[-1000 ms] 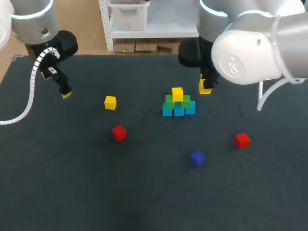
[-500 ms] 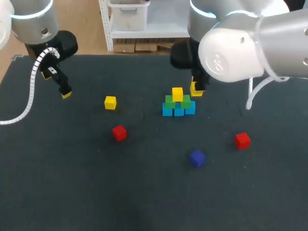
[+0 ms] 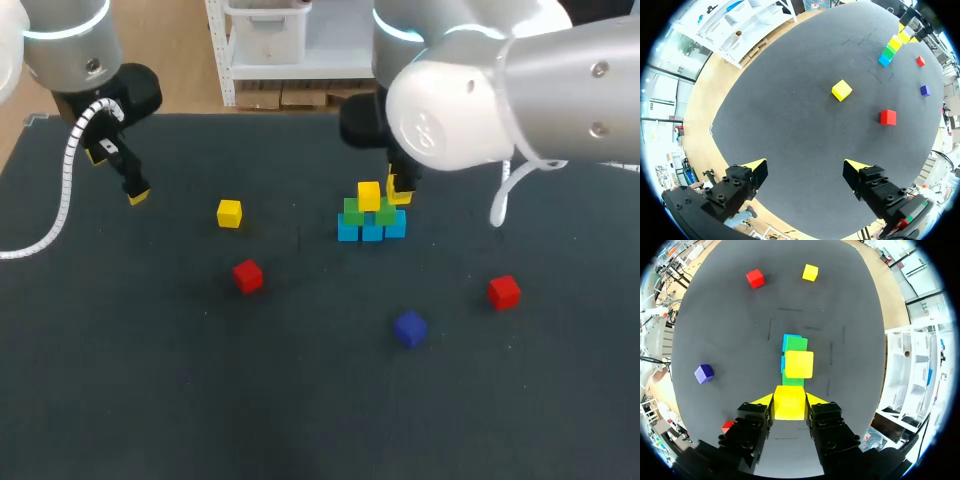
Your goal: Place the blue cubes, place green cubes on the blue cubes, place the yellow cubes on the green cubes, then place the red cubes on the yellow cubes, and place purple cube on the red cubes.
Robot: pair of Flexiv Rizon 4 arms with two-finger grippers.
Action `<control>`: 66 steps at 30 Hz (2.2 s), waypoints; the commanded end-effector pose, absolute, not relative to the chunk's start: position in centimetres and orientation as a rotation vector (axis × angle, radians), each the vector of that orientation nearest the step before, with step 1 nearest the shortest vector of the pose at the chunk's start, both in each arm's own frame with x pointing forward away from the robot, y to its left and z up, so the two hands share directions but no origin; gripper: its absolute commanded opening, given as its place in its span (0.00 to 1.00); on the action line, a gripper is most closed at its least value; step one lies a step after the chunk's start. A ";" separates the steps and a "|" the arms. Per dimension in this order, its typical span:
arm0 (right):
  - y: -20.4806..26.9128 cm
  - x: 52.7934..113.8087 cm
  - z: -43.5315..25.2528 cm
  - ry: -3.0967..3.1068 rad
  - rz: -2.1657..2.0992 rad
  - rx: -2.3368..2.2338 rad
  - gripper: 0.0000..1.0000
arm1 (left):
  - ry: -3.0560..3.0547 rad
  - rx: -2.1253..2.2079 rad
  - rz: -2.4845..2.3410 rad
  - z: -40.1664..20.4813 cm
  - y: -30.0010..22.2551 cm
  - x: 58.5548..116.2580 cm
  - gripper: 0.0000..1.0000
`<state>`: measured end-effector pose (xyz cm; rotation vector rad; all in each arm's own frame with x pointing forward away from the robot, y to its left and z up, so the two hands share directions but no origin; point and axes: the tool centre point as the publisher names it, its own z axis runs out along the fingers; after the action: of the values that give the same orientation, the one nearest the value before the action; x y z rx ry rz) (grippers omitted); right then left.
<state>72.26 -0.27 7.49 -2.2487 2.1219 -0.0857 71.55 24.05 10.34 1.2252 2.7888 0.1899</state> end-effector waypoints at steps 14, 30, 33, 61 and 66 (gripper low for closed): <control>0.5 73.2 6.7 2.169 -0.083 -2.275 0.00 | 2.792 1.224 0.192 10.4 24.0 71.6 1.00; 0.7 73.5 6.0 2.189 -0.121 -2.280 0.00 | 2.792 1.224 0.192 10.4 24.0 71.6 1.00; 0.7 73.5 5.9 2.191 -0.122 -2.279 0.00 | 2.792 1.224 0.192 10.4 24.0 71.6 1.00; 0.6 73.0 6.1 2.201 -0.130 -2.258 0.03 | 2.792 1.224 0.192 10.4 24.0 71.6 1.00; 0.5 72.9 6.0 2.206 -0.123 -2.255 0.05 | 2.792 1.224 0.192 10.4 24.0 71.6 1.00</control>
<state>73.20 0.74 5.97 -2.2593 2.2126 -0.1233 71.55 24.05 10.34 1.2252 2.7888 0.1899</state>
